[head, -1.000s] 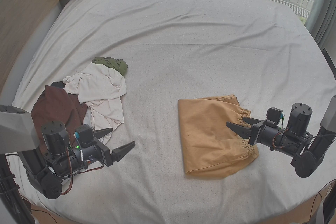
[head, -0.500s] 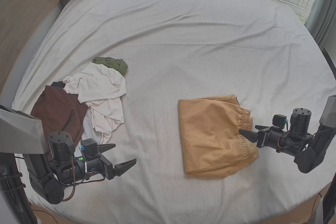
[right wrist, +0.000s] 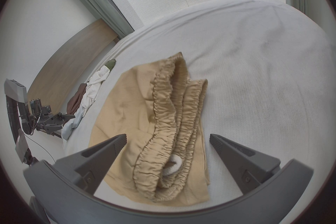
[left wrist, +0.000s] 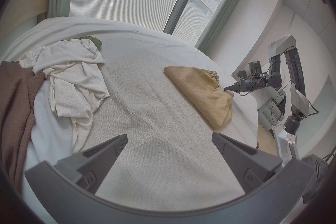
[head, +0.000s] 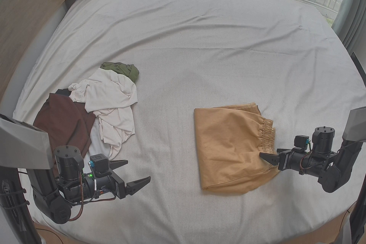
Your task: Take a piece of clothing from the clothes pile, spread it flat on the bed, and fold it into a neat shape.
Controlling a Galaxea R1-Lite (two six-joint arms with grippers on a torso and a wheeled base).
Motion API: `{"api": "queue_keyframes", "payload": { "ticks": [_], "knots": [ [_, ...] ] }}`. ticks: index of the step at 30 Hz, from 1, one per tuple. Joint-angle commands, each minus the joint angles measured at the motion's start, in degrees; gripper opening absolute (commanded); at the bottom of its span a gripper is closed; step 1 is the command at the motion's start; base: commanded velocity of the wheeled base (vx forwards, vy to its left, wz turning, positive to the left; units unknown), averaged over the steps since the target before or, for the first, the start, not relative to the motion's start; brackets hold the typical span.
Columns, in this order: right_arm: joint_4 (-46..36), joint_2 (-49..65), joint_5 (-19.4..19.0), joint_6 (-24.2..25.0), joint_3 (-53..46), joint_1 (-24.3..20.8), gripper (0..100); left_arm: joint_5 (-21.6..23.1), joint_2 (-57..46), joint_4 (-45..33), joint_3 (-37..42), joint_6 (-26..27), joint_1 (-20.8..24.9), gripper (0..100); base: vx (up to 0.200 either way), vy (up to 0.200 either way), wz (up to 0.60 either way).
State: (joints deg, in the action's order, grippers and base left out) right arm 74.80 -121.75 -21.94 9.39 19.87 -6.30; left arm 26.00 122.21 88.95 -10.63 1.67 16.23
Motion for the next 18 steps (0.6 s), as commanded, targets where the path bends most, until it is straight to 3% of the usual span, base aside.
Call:
{"api": "queue_keyframes", "payload": {
  "ticks": [1,18],
  "knots": [
    [0.0,-1.6,0.0,0.0,-0.9,-0.1,100,0.0,0.1,0.0,0.0,0.0,0.1,100,0.000,0.000,0.00],
    [0.0,-1.7,-0.3,-0.3,-3.3,-4.1,100,0.0,0.1,0.0,0.2,-0.1,0.6,100,0.000,0.000,0.00]
  ]
}}
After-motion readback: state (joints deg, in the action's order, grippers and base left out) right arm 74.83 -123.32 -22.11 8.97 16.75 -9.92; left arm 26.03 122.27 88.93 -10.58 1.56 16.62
